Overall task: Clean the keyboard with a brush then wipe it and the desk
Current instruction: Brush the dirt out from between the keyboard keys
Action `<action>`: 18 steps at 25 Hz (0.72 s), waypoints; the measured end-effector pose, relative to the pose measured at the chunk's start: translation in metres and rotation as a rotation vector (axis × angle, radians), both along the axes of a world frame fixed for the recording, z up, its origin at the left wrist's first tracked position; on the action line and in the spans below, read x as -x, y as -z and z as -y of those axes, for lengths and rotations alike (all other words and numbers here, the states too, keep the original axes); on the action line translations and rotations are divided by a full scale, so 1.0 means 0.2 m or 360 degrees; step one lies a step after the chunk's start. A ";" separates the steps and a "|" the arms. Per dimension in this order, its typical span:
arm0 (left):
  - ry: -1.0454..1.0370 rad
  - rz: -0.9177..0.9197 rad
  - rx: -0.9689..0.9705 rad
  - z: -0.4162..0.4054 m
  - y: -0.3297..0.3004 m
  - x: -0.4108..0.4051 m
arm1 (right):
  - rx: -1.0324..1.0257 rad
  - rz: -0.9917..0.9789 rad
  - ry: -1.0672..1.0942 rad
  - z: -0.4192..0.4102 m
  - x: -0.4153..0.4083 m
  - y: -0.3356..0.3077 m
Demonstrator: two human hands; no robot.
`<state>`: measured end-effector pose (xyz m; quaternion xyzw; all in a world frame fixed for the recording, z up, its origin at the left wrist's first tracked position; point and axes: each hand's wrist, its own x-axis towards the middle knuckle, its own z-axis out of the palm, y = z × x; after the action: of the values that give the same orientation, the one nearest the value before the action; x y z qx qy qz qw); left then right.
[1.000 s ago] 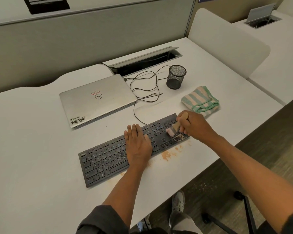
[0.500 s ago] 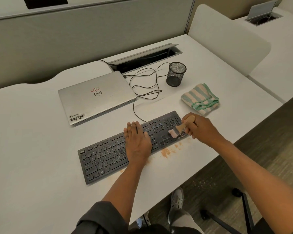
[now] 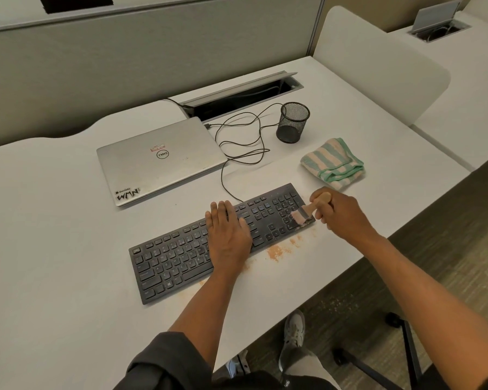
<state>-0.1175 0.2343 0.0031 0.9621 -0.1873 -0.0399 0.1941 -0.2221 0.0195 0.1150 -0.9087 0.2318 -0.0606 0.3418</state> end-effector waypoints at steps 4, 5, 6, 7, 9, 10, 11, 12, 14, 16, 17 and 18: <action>0.0003 -0.0008 -0.0017 0.00 0.00 0.00 | 0.0024 0.0129 -0.0029 0.03 0.01 -0.06; 0.0001 -0.0008 -0.0017 0.00 0.00 0.00 | 0.0003 0.0186 -0.0132 -0.02 0.02 -0.05; 0.0001 -0.0008 -0.0020 0.00 0.00 0.00 | -0.0001 0.0207 -0.0265 -0.07 0.04 -0.03; 0.0003 -0.0011 -0.0022 0.00 0.00 0.00 | 0.0040 0.0202 -0.0399 -0.11 0.07 0.02; 0.0007 -0.0009 -0.0021 0.00 -0.01 0.00 | 0.0226 0.0186 -0.0547 -0.10 0.13 0.15; 0.0007 -0.0004 -0.0017 0.00 -0.01 0.00 | 0.0298 0.0198 -0.0497 -0.05 0.15 0.19; 0.0006 0.0000 -0.0015 0.00 -0.01 0.00 | 0.0336 0.0200 -0.0357 0.01 0.15 0.22; 0.0006 0.0000 -0.0015 0.00 -0.01 0.00 | 0.0364 0.0201 -0.0191 0.06 0.15 0.22; 0.0012 -0.0003 -0.0020 -0.01 -0.01 0.00 | 0.0420 0.0226 -0.0007 0.10 0.15 0.21; 0.0008 -0.0005 -0.0018 0.00 -0.01 0.00 | 0.0465 0.0296 -0.0181 0.03 0.17 0.20; 0.0006 -0.0001 -0.0016 0.00 -0.01 0.00 | 0.0469 0.0299 -0.0336 -0.03 0.19 0.20; 0.0007 0.0002 -0.0016 0.00 0.00 0.00 | 0.0454 0.0277 -0.0454 -0.07 0.21 0.21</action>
<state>-0.1176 0.2352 0.0040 0.9627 -0.1894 -0.0407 0.1892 -0.2634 0.0345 0.0724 -0.9628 0.0595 -0.1220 0.2334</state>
